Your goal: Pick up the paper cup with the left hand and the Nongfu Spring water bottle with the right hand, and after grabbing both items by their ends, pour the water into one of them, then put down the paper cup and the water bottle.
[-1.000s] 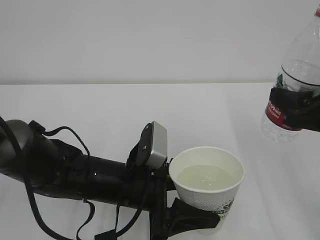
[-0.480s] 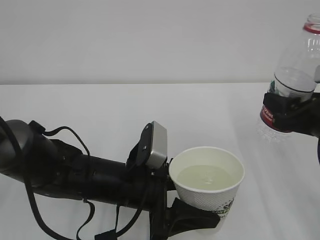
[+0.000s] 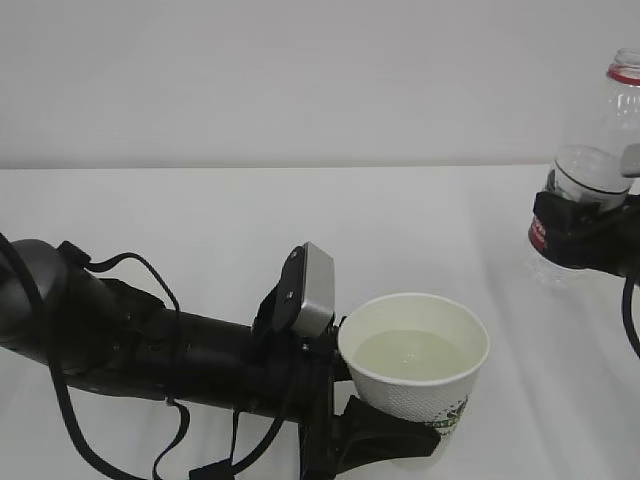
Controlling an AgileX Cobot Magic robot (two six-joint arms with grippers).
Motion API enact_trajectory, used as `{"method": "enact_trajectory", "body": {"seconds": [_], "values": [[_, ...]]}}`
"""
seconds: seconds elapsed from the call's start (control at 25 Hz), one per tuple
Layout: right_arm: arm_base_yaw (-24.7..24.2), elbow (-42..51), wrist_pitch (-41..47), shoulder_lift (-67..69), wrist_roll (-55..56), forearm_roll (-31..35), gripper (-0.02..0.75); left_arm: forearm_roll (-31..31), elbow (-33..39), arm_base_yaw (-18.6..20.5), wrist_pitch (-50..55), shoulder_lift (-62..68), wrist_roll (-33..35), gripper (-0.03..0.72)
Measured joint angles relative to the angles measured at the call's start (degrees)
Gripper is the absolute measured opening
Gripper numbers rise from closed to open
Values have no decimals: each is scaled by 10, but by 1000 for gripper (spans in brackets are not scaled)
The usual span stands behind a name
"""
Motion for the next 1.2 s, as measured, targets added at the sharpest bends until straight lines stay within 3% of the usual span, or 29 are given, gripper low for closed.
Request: {"method": "enact_trajectory", "body": {"seconds": [0.2, 0.6, 0.88, 1.2], "values": [[0, -1, -33, 30, -7, 31, 459, 0, 0, 0, 0, 0, 0, 508], [0, -1, -69, 80, -8, 32, 459, 0, 0, 0, 0, 0, 0, 508], [0, -4, -145, 138, -10, 32, 459, 0, 0, 0, 0, 0, 0, 508], [0, -5, -151, 180, -11, 32, 459, 0, 0, 0, 0, 0, 0, 508]]}}
